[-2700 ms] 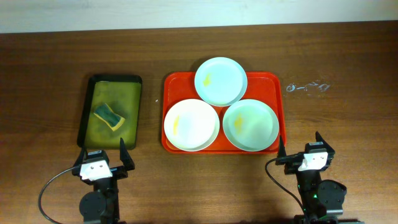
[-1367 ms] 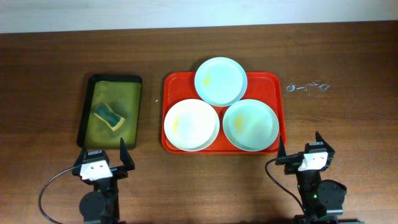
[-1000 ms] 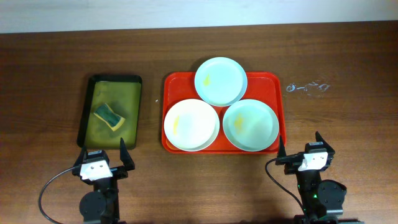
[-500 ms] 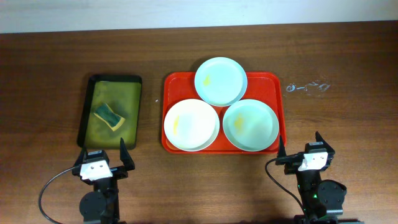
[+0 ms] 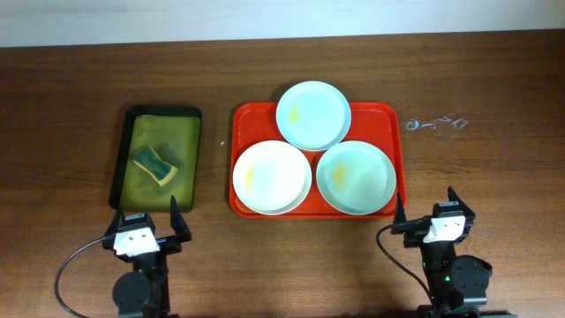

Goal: Clean dirty plates on tray and stack at the side

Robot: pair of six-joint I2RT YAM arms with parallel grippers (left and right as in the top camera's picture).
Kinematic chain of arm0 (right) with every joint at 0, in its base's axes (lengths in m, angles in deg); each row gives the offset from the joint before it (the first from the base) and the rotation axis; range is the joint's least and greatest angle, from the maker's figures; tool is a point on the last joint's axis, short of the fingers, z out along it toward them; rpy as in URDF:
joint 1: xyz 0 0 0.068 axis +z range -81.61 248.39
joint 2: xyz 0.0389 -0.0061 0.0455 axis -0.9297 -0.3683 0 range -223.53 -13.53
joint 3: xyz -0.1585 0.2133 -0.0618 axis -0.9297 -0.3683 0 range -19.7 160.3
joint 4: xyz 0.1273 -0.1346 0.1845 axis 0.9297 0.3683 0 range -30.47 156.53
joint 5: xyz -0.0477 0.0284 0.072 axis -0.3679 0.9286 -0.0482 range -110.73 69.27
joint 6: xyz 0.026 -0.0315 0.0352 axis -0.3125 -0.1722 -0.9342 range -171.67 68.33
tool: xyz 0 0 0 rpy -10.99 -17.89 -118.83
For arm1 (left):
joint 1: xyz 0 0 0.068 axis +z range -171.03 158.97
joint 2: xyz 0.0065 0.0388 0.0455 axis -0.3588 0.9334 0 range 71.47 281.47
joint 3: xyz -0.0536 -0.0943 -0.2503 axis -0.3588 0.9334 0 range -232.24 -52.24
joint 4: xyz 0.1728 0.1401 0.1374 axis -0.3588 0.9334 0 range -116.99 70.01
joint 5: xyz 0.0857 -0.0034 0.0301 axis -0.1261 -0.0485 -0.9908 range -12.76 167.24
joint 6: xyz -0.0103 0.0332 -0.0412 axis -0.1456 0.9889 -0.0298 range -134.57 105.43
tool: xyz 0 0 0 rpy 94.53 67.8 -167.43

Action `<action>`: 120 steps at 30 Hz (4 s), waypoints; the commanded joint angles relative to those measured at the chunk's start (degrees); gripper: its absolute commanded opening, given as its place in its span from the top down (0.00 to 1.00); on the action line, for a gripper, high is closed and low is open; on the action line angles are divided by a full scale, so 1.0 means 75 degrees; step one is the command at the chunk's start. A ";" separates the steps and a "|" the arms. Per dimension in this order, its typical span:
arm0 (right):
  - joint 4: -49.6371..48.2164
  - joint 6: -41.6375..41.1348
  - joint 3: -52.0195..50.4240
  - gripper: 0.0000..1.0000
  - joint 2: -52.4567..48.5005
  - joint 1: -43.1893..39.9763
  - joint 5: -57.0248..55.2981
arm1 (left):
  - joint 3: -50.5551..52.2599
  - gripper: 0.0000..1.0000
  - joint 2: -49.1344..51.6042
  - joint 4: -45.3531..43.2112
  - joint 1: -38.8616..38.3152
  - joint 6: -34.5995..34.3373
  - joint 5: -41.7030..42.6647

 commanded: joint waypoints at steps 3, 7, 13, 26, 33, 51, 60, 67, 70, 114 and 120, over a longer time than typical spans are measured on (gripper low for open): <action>0.0029 0.0050 -0.0055 0.02 0.0050 0.0047 -0.0090 | 0.0041 0.01 0.0017 0.0009 -0.0038 -0.0102 0.0055; 0.0029 0.0050 -0.0055 0.02 0.0050 0.0047 -0.0090 | 0.0041 0.01 0.0017 0.0009 -0.0038 -0.0102 0.0055; 0.0029 0.0052 -0.0055 0.02 0.0050 0.0047 -0.0090 | 0.0041 0.01 0.0017 0.0009 -0.0038 -0.0102 0.0055; 0.0029 0.0050 -0.0055 0.02 0.0050 0.0047 -0.0090 | -0.0259 0.01 0.0017 -0.4336 -0.0035 -0.1996 0.7985; 0.0029 0.0050 -0.0055 0.02 0.0050 0.0047 -0.0090 | -0.4841 0.01 0.2865 0.2049 -0.0009 0.0044 0.3984; 0.0029 0.0050 -0.0055 0.02 0.0050 0.0047 -0.0090 | -1.0602 0.01 1.2858 0.5240 0.0787 -0.4567 -0.0111; 0.0029 0.0052 -0.0055 0.02 0.0050 0.0047 -0.0090 | -1.0599 0.20 1.5568 0.4596 0.0790 -0.4561 0.0656; 0.0029 0.0050 -0.0055 0.02 0.0050 0.0047 -0.0090 | -1.0593 0.81 1.5615 0.4622 0.0793 -0.4558 0.0026; 0.0029 0.0050 -0.0055 0.02 0.0050 0.0047 -0.0090 | -1.0593 1.00 1.5618 0.4721 0.0793 -0.4558 0.0029; 0.0029 0.0050 -0.0055 0.02 0.0050 0.0047 -0.0090 | -1.2260 1.00 1.1811 0.6577 -0.0012 -0.3118 0.2521; 0.0029 0.0050 -0.0055 0.02 0.0050 0.0047 -0.0090 | -1.1471 1.00 1.3822 0.6038 -0.3547 -0.3124 0.2282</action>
